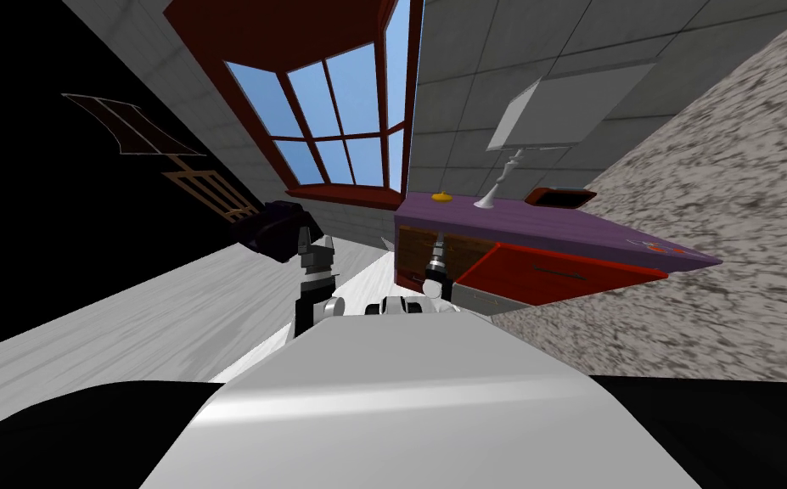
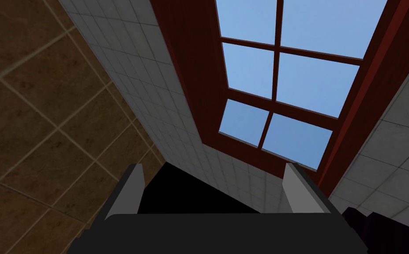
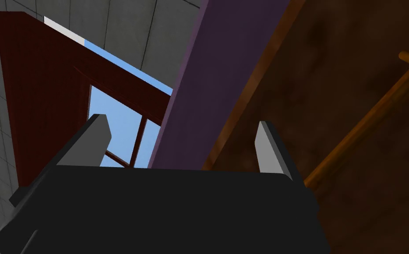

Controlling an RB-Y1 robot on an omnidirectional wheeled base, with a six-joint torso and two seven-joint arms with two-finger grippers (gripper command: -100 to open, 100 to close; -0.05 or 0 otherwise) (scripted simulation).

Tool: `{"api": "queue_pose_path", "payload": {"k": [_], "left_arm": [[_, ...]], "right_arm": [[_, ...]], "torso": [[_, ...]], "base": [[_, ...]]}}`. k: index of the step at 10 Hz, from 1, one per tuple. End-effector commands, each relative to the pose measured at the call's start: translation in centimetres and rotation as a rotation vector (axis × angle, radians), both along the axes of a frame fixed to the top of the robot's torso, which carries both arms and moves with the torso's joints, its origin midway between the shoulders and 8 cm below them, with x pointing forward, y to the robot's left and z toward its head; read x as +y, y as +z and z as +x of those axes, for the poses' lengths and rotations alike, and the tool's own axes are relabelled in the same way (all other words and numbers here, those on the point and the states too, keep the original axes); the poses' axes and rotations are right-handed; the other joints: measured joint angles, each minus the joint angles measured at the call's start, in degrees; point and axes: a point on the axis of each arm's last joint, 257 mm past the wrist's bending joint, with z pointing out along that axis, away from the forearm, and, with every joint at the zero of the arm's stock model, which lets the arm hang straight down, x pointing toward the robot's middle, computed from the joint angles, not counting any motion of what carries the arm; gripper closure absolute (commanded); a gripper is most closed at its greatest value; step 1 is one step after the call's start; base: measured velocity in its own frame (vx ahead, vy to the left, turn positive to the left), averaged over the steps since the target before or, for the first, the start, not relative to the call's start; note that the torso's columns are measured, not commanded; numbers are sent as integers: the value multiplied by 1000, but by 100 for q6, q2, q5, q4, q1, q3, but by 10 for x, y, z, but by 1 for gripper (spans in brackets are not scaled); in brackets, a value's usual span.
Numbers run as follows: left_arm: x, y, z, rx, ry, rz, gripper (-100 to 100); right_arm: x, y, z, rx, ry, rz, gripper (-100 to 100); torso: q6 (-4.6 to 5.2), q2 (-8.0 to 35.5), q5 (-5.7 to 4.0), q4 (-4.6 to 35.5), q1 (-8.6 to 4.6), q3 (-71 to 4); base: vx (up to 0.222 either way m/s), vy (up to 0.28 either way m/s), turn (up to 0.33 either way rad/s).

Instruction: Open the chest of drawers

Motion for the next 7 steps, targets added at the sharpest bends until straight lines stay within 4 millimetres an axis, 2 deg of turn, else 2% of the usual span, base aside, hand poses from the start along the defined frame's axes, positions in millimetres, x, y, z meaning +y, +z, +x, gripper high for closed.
{"api": "queue_pose_path", "payload": {"k": [1,2,4,5,7], "left_arm": [[0,0,0,0,0,0,0],[0,0,0,0,0,0,0],[0,0,0,0,0,0,0],[0,0,0,0,0,0,0],[0,0,0,0,0,0,0]], "right_arm": [[1,-22,4,16,31,89,-100],[1,-22,4,14,34,94,-100],[4,-47,6,42,57,173,-100],[4,-47,6,38,60,182,-100],[5,-69,7,62,78,248,-100]], "torso": [[2,1,-1,0,-7,0],[0,2,-3,1,-9,1],[1,4,-2,1,-7,3],[-18,-14,-12,-21,-1,-4],[-38,-63,-27,-57,4,-32]], "base": [[11,41,22],[7,34,16],[11,38,15],[12,25,2],[5,31,2]]}}
